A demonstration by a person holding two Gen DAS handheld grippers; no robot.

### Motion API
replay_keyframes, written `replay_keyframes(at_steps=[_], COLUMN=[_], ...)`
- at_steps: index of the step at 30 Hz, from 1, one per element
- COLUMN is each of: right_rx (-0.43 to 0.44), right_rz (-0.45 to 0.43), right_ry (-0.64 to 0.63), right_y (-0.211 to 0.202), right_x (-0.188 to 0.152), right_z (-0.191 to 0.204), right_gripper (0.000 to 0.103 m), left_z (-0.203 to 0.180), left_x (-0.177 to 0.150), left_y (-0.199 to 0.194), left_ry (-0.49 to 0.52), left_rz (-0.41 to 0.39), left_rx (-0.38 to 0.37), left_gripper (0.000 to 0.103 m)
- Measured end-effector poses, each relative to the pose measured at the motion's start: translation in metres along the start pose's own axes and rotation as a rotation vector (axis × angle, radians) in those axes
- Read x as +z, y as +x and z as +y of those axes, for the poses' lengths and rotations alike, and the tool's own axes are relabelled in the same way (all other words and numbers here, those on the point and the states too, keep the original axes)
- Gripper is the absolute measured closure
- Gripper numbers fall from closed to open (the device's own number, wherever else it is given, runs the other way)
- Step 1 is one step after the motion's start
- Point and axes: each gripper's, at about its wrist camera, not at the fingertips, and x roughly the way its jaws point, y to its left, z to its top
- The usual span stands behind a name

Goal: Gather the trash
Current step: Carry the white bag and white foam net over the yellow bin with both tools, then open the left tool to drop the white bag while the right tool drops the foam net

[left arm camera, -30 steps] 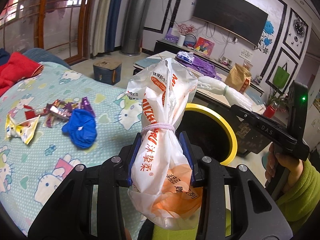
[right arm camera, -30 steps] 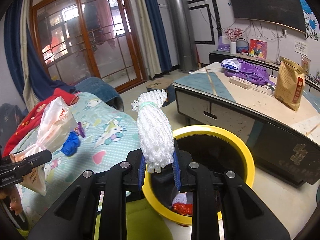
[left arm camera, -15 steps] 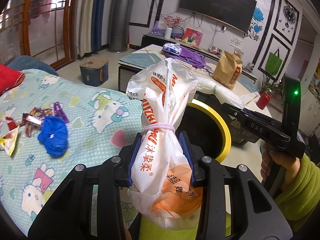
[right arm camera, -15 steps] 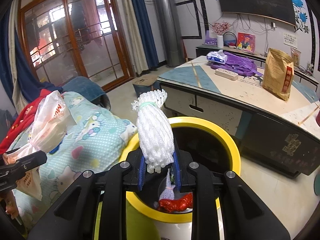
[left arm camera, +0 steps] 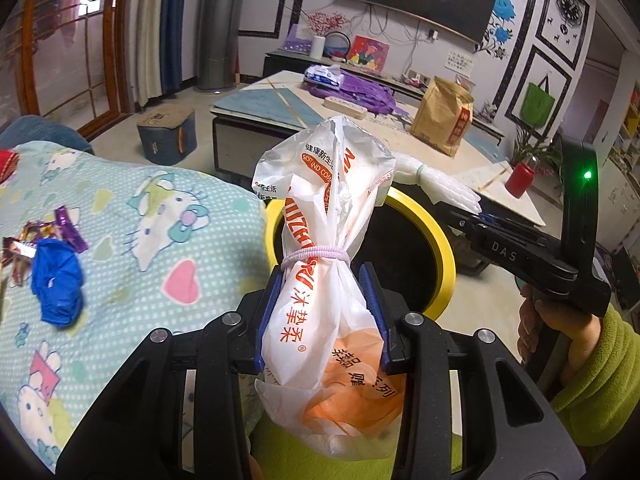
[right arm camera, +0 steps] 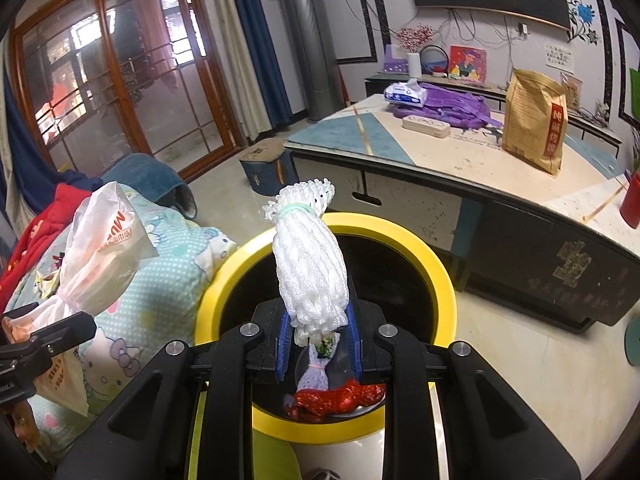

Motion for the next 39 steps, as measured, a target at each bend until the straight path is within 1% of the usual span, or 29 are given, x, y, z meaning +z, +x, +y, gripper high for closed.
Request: replay_keyframes(at_steps=[12,16,20,29,39], right_rx=[-0.017,-0.014,-0.010,0.000,-0.012], right_rz=[0.057,0.075,0.096,0.113,0.116], right_ry=[0.053,0.058,0.072,0.103,0.135], right_y=[0.020,0.027,0.033,0.038,0.041], right_x=[-0.009,-0.012,-0.014,-0.018,-0.020], right_z=[-0.021,-0.025,-0.029,-0.034,-0.041], right_gripper=[0.081,0.081,0.081,0.080,0.079], left_z=[-0.014,-0.017,-0.017,-0.018,-0.017], left_x=[0.003,0.005,0.008,0.013,0.019], left_y=[0.031,0.041,0.052,0.076,0.091], left_ry=[0.042,0.064,0.064,0.076,0.071], left_rz=[0.041,0.046,0.061,0.099,0.121], left_rx=[-0.020,-0.009,-0.008,0.006,0.014], left_gripper=[0.072,0.072,0.072,0.072,0.071])
